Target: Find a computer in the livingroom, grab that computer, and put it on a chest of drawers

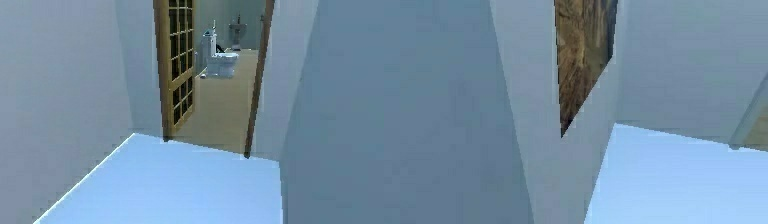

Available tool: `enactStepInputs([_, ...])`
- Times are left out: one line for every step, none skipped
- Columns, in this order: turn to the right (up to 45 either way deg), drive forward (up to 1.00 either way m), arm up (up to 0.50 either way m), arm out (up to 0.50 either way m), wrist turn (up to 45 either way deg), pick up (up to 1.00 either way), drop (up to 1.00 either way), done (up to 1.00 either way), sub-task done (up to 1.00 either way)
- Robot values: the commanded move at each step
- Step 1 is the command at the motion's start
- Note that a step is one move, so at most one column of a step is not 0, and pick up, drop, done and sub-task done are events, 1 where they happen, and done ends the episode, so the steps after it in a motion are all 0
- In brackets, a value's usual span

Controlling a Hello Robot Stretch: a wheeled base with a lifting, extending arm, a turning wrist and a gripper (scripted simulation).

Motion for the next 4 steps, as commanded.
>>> enactStepInputs([0.0, 1.00, 0.00, 0.00, 0.0, 0.00, 0.00, 0.00, 0.00])
enactStepInputs([3.0, 0.00, 0.00, 0.00, 0.0, 0.00, 0.00, 0.00, 0.00])
enactStepInputs([0.0, 0.75, 0.00, 0.00, 0.0, 0.00, 0.00, 0.00, 0.00])
enactStepInputs([15.0, 0.00, 0.00, 0.00, 0.0, 0.00, 0.00, 0.00, 0.00])
